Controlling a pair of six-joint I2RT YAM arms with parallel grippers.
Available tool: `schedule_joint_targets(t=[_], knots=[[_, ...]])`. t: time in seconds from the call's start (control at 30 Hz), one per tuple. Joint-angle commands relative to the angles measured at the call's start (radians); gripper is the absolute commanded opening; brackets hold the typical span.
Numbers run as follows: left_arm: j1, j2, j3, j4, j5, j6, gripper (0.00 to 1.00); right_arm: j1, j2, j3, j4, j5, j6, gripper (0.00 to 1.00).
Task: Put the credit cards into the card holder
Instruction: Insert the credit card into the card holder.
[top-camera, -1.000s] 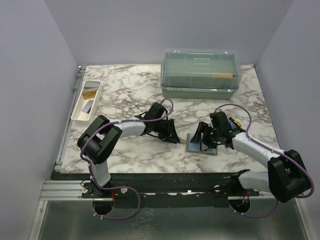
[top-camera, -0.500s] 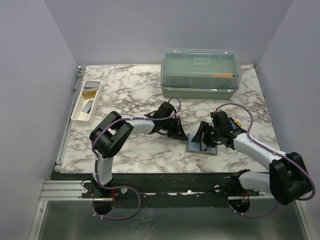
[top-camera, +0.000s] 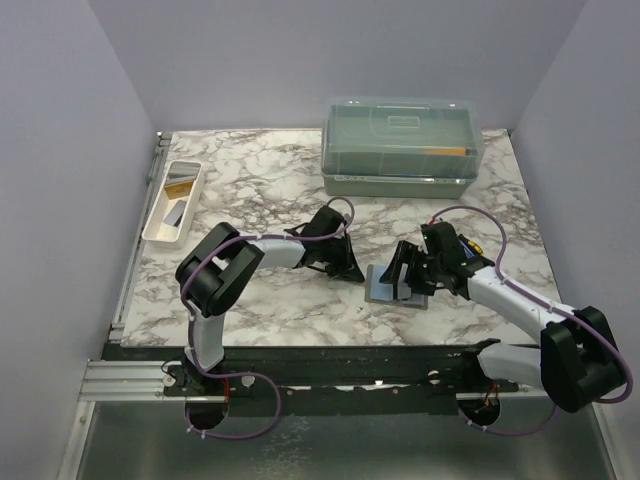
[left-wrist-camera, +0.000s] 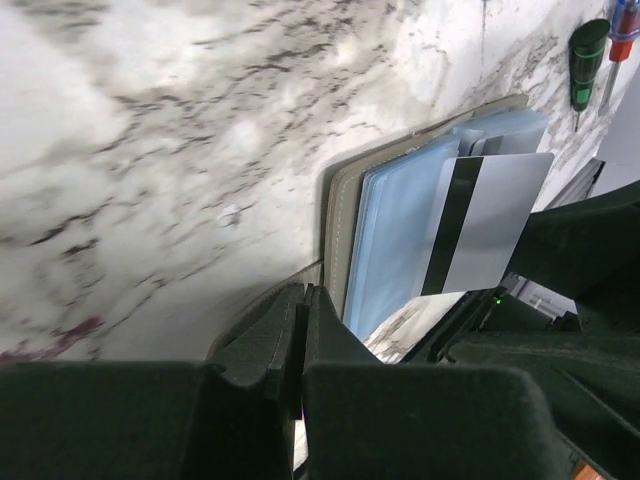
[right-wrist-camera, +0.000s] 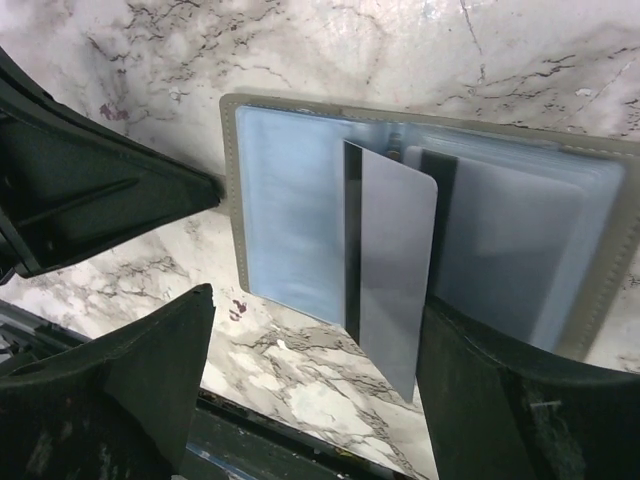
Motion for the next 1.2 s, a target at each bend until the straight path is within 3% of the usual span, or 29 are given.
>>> schedule_joint_targets(t=[0.0, 0.13, 0.3, 0.4, 0.67, 0.87, 1.17], knots=[[0.054, -0.014, -0.08, -0.152, -0.146, 0.078, 0.0, 0.001, 0.0, 0.02, -0.035, 0.038, -0.013, 0.8], [0.068, -0.038, -0.105, -0.152, -0.134, 0.086, 0.0, 0.001, 0.022, 0.011, 0.003, 0.014, -0.015, 0.78], [0.068, -0.046, -0.109, -0.152, -0.12, 0.09, 0.0, 0.001, 0.045, 0.0, 0.051, -0.017, -0.023, 0.67], [0.069, -0.051, -0.109, -0.152, -0.113, 0.091, 0.0, 0.001, 0.059, -0.004, 0.059, -0.016, -0.022, 0.54], [0.07, -0.064, -0.106, -0.154, -0.098, 0.088, 0.0, 0.0, 0.096, -0.035, 0.121, -0.05, -0.023, 0.43], [0.075, -0.079, -0.111, -0.157, -0.108, 0.087, 0.0, 0.022, 0.121, -0.052, 0.206, -0.142, 0.001, 0.43], [0.137, -0.108, -0.132, -0.172, -0.103, 0.113, 0.0, 0.052, 0.203, -0.014, 0.216, -0.174, -0.04, 0.59]])
